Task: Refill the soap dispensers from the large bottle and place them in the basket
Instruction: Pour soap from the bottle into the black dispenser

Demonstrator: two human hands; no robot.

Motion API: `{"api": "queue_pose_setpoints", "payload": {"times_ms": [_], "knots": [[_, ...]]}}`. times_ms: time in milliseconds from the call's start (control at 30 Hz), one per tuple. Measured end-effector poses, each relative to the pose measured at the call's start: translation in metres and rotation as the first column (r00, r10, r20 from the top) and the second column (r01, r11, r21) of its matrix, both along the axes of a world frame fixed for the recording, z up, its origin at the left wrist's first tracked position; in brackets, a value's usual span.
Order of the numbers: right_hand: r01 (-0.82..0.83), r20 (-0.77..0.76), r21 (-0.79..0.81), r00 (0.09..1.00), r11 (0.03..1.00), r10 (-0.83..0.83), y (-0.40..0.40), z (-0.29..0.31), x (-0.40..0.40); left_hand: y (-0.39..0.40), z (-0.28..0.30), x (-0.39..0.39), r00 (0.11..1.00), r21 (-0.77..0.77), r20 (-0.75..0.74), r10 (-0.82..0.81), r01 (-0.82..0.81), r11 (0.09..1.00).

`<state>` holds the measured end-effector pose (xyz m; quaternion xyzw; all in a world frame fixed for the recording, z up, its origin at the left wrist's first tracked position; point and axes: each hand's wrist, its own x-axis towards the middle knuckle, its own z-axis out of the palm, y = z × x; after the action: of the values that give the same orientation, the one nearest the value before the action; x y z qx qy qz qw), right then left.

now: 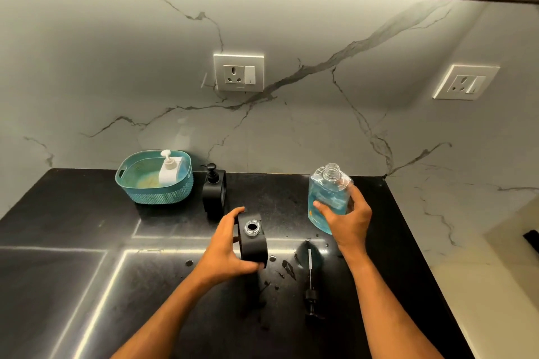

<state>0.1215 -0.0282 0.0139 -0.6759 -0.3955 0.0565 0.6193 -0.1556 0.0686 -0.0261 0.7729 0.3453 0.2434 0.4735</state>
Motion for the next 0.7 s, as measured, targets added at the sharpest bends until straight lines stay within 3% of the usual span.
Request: {"api": "queue_pose_setpoints", "payload": {"times_ms": [300,700], "knots": [[-0.117,0.198,0.01,0.974,0.993,0.113,-0.019,0.023,-0.047,-0.011,0.031,-0.01,0.997,0.078,0.07,-0.017,0.011,0.997],[-0.042,0.487,-0.072,0.871,0.996,0.072,-0.049,0.027,-0.064,-0.021,0.045,-0.02,0.994,0.021,0.081,-0.067,0.066,0.998]]}}
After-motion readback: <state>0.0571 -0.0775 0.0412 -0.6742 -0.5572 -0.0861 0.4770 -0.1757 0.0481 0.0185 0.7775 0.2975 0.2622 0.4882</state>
